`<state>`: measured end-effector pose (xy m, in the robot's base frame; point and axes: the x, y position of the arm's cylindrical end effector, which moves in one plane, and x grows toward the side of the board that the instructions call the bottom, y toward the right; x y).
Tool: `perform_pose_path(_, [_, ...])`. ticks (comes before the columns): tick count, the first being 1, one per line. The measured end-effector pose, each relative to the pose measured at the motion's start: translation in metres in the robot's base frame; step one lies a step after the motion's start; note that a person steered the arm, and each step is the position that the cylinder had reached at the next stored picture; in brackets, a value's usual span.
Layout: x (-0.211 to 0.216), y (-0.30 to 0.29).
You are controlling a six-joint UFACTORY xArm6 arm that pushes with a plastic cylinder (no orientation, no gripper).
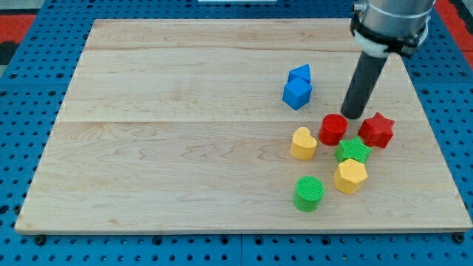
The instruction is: Move the green star yellow hexagon below the red star
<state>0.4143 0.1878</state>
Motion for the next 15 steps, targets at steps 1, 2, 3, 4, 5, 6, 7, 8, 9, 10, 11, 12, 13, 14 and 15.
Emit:
perform_pose_path(1, [-0.022, 0.057])
perform_pose_path(2, [-0.016, 0.103])
perform_pose_path(3, [0.01, 0.147])
perform_pose_path(4, [0.063, 0.109])
perform_pose_path(5, [0.069, 0.045])
perform_pose_path(6, [-0.002, 0.011])
perform_pose_path(7, [-0.032, 0.0])
perform_pose_path(8, [0.014, 0.076])
perform_pose_path(9, [0.138, 0.112])
perform_pose_path(10, [0.203, 0.039])
perform_pose_path(11, [0.184, -0.047])
perform_pose_path(12, [0.136, -0.055])
perform_pose_path(13, [0.11, -0.047])
perform_pose_path(14, [0.158, -0.073])
perform_pose_path(15, [0.164, -0.028])
